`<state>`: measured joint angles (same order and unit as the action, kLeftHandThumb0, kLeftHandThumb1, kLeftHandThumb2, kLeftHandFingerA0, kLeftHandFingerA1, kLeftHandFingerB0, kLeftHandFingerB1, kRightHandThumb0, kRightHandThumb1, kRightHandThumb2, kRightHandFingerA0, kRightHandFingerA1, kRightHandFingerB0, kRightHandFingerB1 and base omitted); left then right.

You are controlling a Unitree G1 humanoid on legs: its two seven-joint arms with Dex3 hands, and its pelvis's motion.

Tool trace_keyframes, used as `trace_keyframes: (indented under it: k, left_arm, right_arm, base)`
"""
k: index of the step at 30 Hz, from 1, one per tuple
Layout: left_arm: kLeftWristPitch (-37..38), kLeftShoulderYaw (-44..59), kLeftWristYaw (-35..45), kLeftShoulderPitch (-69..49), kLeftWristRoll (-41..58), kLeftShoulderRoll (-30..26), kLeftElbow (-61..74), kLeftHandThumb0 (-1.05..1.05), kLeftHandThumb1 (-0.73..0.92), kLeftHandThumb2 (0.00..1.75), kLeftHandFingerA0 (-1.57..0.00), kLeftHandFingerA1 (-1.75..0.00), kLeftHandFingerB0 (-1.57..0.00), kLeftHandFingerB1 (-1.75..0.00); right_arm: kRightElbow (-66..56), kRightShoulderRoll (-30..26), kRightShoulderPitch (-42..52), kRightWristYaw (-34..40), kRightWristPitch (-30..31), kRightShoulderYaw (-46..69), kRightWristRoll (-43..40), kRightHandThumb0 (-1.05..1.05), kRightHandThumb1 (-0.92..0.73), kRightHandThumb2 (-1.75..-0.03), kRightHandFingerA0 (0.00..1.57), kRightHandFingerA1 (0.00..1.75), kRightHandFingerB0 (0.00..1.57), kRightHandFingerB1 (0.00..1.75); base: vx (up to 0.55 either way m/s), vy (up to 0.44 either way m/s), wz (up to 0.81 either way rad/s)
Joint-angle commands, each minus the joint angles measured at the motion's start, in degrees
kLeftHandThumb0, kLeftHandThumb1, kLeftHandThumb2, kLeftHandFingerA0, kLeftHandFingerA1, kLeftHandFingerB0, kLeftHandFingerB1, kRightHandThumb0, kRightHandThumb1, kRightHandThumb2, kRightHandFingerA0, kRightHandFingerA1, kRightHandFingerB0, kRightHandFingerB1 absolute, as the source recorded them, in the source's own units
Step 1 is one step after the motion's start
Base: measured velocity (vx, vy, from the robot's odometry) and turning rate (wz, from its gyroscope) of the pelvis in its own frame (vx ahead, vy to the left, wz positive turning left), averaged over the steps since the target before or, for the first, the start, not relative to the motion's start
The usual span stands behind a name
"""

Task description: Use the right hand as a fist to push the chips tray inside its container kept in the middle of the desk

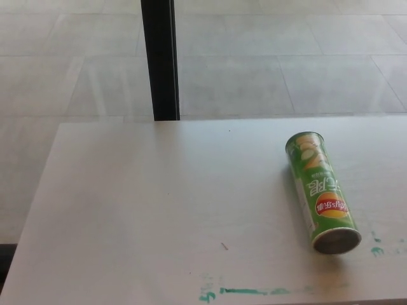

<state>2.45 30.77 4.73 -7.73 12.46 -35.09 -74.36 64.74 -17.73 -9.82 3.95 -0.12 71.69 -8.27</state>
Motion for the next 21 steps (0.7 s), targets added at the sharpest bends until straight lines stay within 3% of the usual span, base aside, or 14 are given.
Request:
trace_keyframes:
  k: [1,7,8,10,11,12,17,18,19,20,21]
  left_arm:
    - [0.0,0.8,-0.35,0.1,1.05,-0.35,-0.39,-0.75,0.92,0.67,-0.57,-0.63,-0.48,-0.49]
    - [0.79,1.18,0.2,-0.44,0.91,-0.7,-0.58,-0.74,0.92,0.71,-0.59,-0.67,-0.48,-0.5]
    - [0.51,1.47,0.22,-0.34,1.15,-0.71,-0.55,-0.73,0.92,0.7,-0.59,-0.67,-0.48,-0.5]
    - [0.34,1.09,0.24,-0.49,0.69,-0.86,-0.21,-0.75,0.92,0.71,-0.57,-0.64,-0.46,-0.5]
    - [0.06,1.08,0.07,0.25,0.69,-0.91,-0.2,-0.74,0.92,0.69,-0.59,-0.66,-0.47,-0.51]
    - [-0.09,1.07,-0.03,0.5,0.69,-0.86,-0.2,-0.74,0.92,0.69,-0.57,-0.64,-0.47,-0.5]
    - [0.73,0.97,0.24,0.2,0.48,-0.55,-0.21,-0.76,0.92,0.7,-0.58,-0.67,-0.47,-0.5]
    - [0.77,0.98,0.38,0.07,0.48,-0.56,-0.21,-0.75,0.92,0.7,-0.58,-0.67,-0.46,-0.51]
    - [0.6,1.06,0.17,0.11,0.55,-0.55,-0.3,-0.73,0.73,1.1,-0.59,-0.72,-0.44,-0.61]
    - [0.27,0.94,-0.02,0.22,0.43,-0.62,-0.36,-0.75,0.92,0.7,-0.57,-0.63,-0.46,-0.49]
    - [-0.11,0.71,-0.13,0.33,0.21,-0.74,-0.41,-0.75,0.92,0.7,-0.57,-0.63,-0.46,-0.49]
  right_arm:
    - [0.61,0.01,-0.17,5.05,-2.62,-2.3,-7.65,-0.76,-0.92,-0.7,0.54,1.32,0.53,0.84]
    - [1.62,-0.02,0.97,5.29,-4.19,-7.28,-9.47,-0.74,-0.92,-0.72,0.59,1.26,0.58,0.85]
    - [1.63,-0.09,1.22,4.98,-4.36,-8.15,-9.86,-0.74,-0.92,-0.74,0.53,1.19,0.56,0.85]
    - [1.2,0.04,1.71,4.24,-4.22,-9.41,-10.75,-0.74,-0.92,-0.73,0.5,1.24,0.55,0.83]
    - [1.17,0.22,1.31,6.29,-4.8,-10.64,-10.19,-0.79,-0.72,-1.04,0.66,1.15,0.61,0.82]
    - [1.18,0.24,1.01,6.32,-5.12,-10.79,-11.22,-0.74,-0.92,-0.7,0.49,1.19,0.59,0.85]
    - [2.55,-0.63,-0.05,7.59,-6.31,-10.98,-14.48,-0.75,-0.92,-0.7,0.59,1.26,0.59,0.84]
    - [2.22,-0.58,0.17,6.93,-5.67,-10.08,-16.02,-0.78,-0.87,-0.73,0.64,1.49,0.64,1.08]
    - [2.17,-0.74,0.46,6.92,-5.38,-10.1,-16.61,-0.75,-0.92,-0.72,0.56,1.44,0.63,1.03]
    - [2.31,-0.85,0.56,7.25,-5.35,-10.4,-16.8,-0.74,-0.92,-0.7,0.54,1.36,0.59,0.97]
    - [2.47,-0.92,0.57,7.55,-5.32,-10.58,-17.08,-0.74,-0.92,-0.7,0.54,1.36,0.59,0.97]
  base:
    - [0.0,0.0,0.0]
    - [0.0,0.0,0.0]
    - [0.0,0.0,0.0]
    - [0.0,0.0,0.0]
    - [0.0,0.0,0.0]
    - [0.0,0.0,0.0]
    - [0.0,0.0,0.0]
    - [0.0,0.0,0.0]
    - [0.0,0.0,0.0]
    - [0.0,0.0,0.0]
    - [0.0,0.0,0.0]
